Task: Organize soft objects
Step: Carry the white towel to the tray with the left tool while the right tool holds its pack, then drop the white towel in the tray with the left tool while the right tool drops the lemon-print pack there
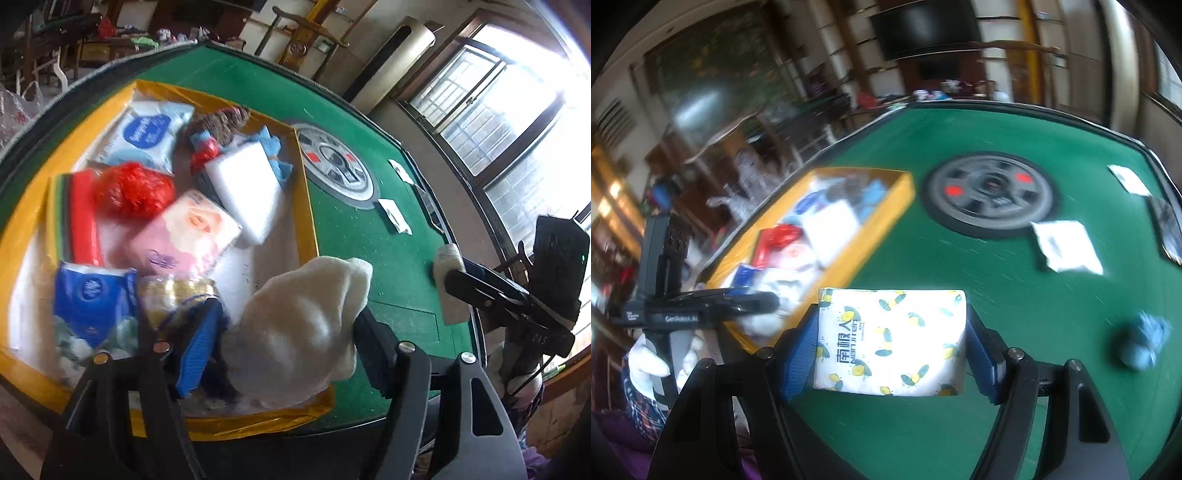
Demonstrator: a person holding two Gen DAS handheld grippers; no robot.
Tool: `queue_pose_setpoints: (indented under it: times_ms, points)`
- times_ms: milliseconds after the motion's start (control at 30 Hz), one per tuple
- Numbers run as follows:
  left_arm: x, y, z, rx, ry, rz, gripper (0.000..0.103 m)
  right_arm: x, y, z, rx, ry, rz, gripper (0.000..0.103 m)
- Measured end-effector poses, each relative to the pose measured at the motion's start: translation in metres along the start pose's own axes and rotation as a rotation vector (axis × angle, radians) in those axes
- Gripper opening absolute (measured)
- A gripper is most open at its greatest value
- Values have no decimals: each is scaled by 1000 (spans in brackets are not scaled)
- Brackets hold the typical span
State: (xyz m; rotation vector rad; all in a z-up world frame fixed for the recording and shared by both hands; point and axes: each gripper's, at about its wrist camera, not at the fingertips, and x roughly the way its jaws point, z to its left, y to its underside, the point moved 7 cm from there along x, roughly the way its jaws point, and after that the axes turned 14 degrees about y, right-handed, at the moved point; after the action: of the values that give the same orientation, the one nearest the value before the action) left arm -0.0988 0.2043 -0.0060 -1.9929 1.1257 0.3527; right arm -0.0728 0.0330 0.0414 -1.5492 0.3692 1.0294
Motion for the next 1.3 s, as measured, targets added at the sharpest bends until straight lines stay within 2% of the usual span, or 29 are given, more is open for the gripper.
queue_pose_setpoints:
  times_ms: [200, 333, 400, 500, 600, 700, 833, 933, 1133, 1300]
  points:
    - [-34, -2, 9, 51, -44, -67, 77, 31, -25, 51, -80, -23, 34, 68]
    - [-26, -2, 21, 75, -96, -22, 80, 44, -40, 72, -114, -27, 43, 68]
    - [-12, 0, 19, 75, -73, 16, 80, 47, -47, 81, -127, -26, 43, 68]
    - [-10, -7, 17, 75, -59, 5, 80, 48, -55, 86, -136, -14, 40, 68]
    - [-23, -19, 11, 79, -12, -53, 80, 48, -60, 88, -141, 4, 40, 68]
    - [-35, -23, 10, 83, 23, -78, 80, 44, -62, 89, -151, 19, 40, 68]
    - [-57, -26, 27, 26, 67, -137, 80, 40, -60, 91, -184, 51, 40, 68]
    - [-75, -28, 43, -14, 65, -193, 80, 40, -55, 100, -215, 39, 54, 68]
    - [-100, -24, 69, -78, 40, -257, 80, 77, -30, 143, -313, -37, 169, 68]
    - [-106, -18, 80, -100, 57, -268, 80, 130, -25, 153, -301, -30, 315, 69]
